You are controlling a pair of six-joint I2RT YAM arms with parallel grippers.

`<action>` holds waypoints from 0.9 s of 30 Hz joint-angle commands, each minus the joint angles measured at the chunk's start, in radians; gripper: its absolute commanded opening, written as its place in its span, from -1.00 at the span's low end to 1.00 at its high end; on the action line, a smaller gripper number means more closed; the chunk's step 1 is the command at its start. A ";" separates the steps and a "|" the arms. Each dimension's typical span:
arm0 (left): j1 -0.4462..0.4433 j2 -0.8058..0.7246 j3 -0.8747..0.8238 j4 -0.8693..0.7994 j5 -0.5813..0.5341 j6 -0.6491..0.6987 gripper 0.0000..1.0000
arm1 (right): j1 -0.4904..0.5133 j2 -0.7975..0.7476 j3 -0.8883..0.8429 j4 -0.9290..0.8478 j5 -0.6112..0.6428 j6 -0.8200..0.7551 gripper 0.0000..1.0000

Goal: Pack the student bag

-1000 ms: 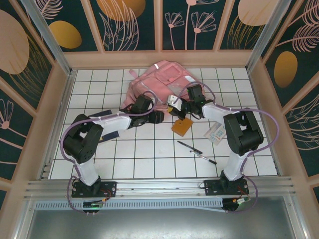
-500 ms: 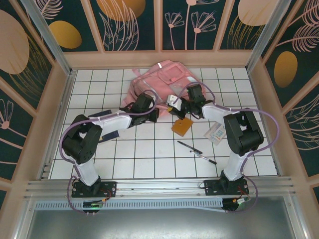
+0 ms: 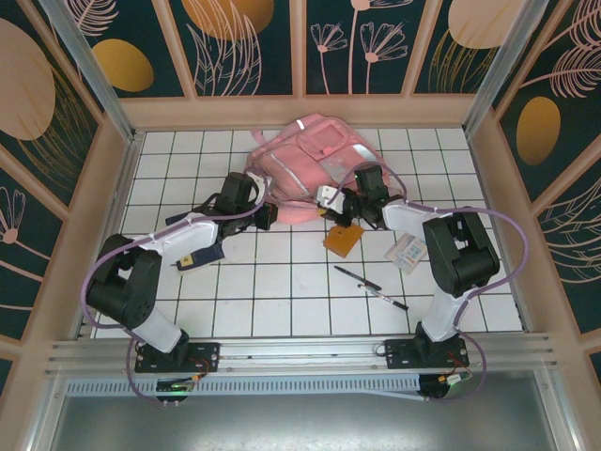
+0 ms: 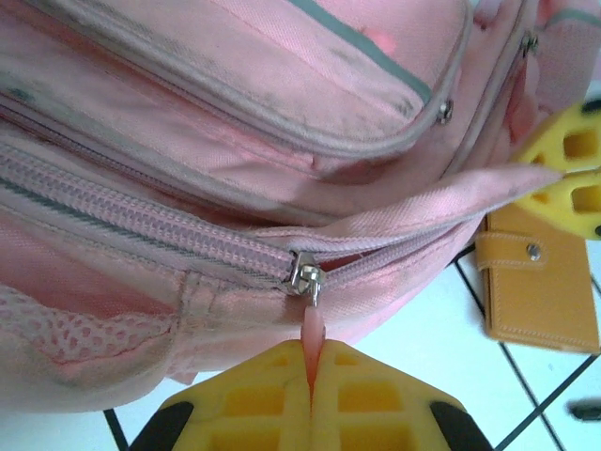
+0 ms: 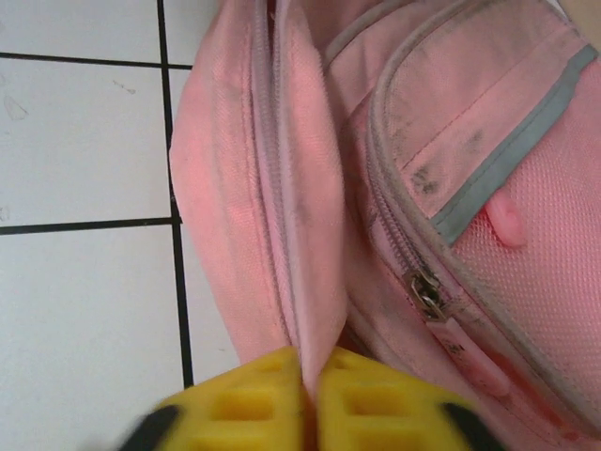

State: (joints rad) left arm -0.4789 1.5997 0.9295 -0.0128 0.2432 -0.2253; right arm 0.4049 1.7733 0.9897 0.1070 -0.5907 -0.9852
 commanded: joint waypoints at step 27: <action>0.215 -0.068 -0.007 -0.007 0.002 0.012 -1.00 | 0.081 -0.033 0.015 -0.060 0.183 -0.125 -1.00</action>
State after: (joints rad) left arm -0.3618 1.5486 0.9108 0.0128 0.3962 -0.2382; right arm 0.5354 1.7954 1.0370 0.0978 -0.5034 -1.0157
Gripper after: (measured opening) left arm 0.017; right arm 0.053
